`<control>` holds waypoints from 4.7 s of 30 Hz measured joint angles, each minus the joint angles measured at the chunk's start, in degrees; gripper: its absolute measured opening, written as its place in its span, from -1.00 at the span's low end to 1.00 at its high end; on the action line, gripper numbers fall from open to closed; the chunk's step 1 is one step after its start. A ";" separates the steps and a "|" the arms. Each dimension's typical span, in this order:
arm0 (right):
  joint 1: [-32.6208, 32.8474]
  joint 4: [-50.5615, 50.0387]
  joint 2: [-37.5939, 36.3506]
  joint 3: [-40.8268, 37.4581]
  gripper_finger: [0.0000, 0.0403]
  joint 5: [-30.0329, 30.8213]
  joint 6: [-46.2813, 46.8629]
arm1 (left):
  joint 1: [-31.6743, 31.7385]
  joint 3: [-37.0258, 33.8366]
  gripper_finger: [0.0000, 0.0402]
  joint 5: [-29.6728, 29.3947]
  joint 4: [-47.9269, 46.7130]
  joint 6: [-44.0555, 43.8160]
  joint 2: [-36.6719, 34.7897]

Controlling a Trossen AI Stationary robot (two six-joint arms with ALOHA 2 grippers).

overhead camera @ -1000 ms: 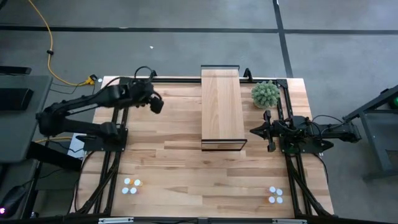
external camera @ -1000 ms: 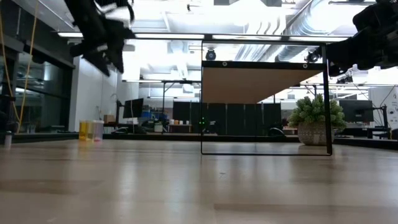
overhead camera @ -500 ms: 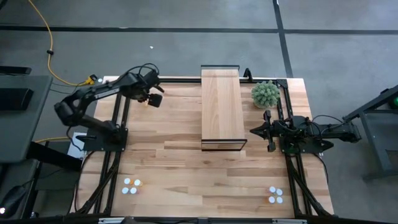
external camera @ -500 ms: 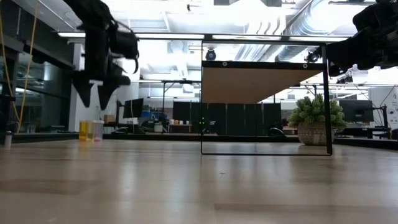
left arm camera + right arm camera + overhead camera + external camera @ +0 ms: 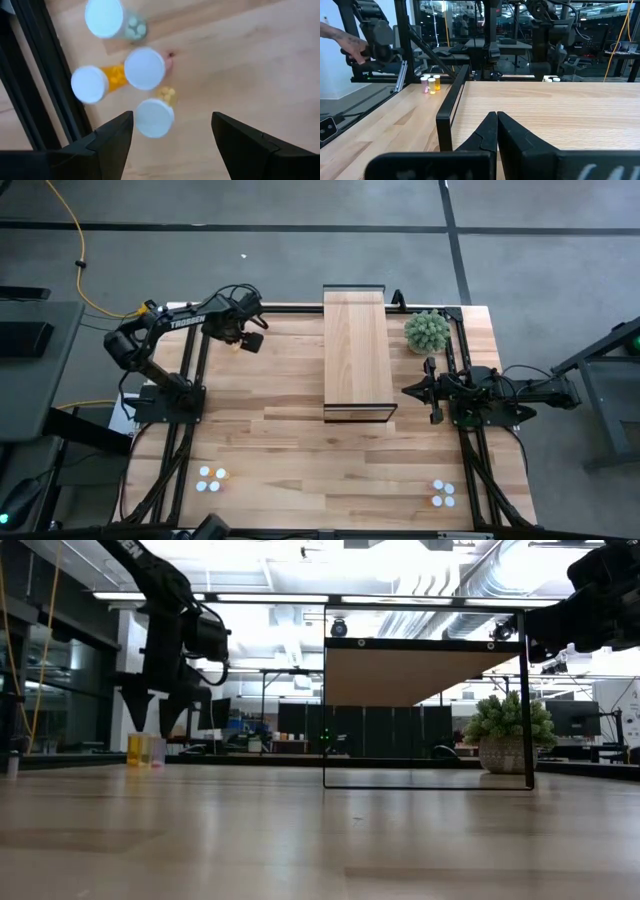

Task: Pick and place medicine bottles onto shelf by color
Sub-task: Put the top yellow pill bottle on the shelf

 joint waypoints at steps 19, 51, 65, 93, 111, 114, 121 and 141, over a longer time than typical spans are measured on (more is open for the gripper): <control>0.00 0.00 0.00 0.01 -1.00 -0.01 -0.01 | 0.00 -0.02 0.11 0.05 0.25 -0.60 0.00; 0.00 0.00 -0.01 0.00 -1.00 0.01 -0.01 | -3.41 -2.39 0.11 8.77 0.41 10.38 -6.08; 0.00 0.00 -0.02 0.01 -1.00 0.01 0.01 | -12.94 6.29 0.11 -3.95 -2.05 26.72 7.73; 0.00 0.00 -0.02 0.00 -1.00 0.01 -0.01 | -9.44 8.70 -0.13 -6.19 -4.55 46.96 21.00; 0.00 0.00 -0.02 -0.01 -1.00 -0.01 -0.01 | -9.45 9.13 -0.57 -5.98 -5.03 45.47 20.96; 0.00 0.00 -0.02 0.01 -1.00 -0.01 -0.01 | -9.46 11.21 -0.57 -5.34 -8.02 43.92 20.96; 0.00 0.00 -0.01 0.01 -1.00 -0.01 -0.01 | -9.61 20.84 -0.57 3.93 -14.77 38.32 19.70; -0.02 0.00 -0.01 0.01 -1.00 0.60 -5.07 | -17.63 27.45 -0.57 26.10 14.15 13.49 -8.45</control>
